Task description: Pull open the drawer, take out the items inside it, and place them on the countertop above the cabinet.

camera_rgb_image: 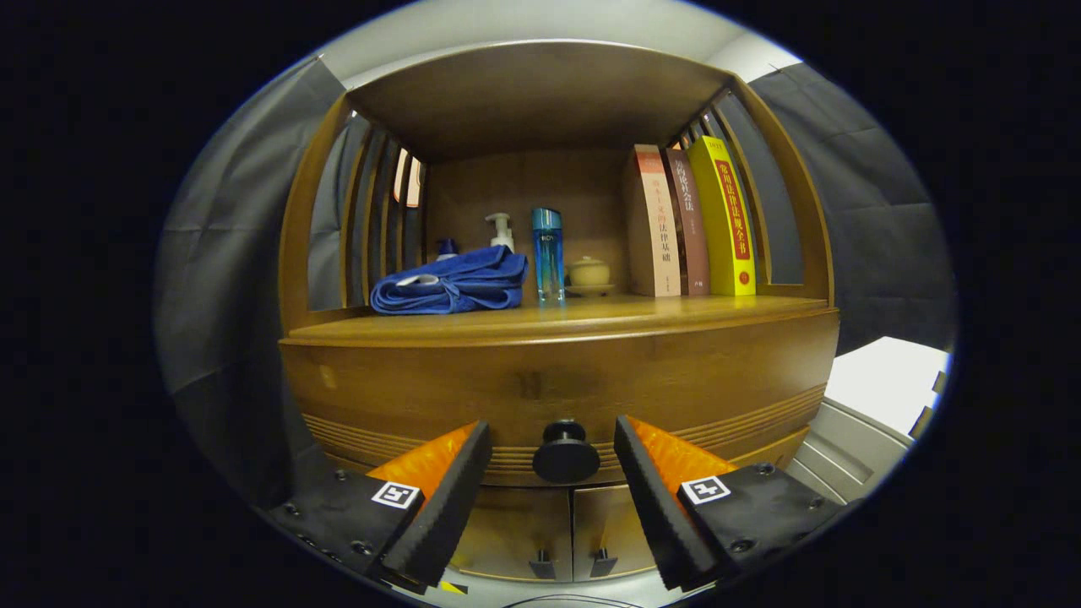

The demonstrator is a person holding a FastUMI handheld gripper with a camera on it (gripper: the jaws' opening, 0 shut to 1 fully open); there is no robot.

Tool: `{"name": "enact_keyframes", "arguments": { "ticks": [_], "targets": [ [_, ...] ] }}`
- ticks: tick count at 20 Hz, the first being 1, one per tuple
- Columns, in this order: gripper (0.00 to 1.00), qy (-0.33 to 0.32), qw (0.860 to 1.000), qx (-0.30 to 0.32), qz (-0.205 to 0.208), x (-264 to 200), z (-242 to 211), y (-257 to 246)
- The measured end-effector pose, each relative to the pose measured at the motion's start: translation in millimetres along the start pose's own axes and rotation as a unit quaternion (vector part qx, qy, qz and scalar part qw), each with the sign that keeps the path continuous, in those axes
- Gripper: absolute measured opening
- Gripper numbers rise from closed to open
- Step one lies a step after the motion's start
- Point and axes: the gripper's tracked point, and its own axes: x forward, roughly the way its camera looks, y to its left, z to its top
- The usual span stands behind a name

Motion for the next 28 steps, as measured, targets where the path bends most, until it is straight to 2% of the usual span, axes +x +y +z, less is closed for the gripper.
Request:
{"name": "enact_keyframes", "arguments": {
  "ticks": [3, 10, 15, 17, 18, 28],
  "targets": [
    [0.94, 0.011, 1.0, -0.002, -0.003, 11.2, -7.6, -2.0],
    [0.54, 0.004, 1.0, -0.028, -0.012, 15.5, -5.8, -3.6],
    [0.52, 0.006, 1.0, -0.017, -0.01, 17.9, -4.7, -4.7],
    [0.45, 0.005, 1.0, -0.011, -0.017, 18.6, -4.0, -6.8],
    [0.44, 0.004, 1.0, -0.015, -0.021, 18.7, -4.2, -7.2],
    [0.44, 0.011, 0.999, -0.002, -0.031, -19.5, 1.0, -8.7]
  ]
}}
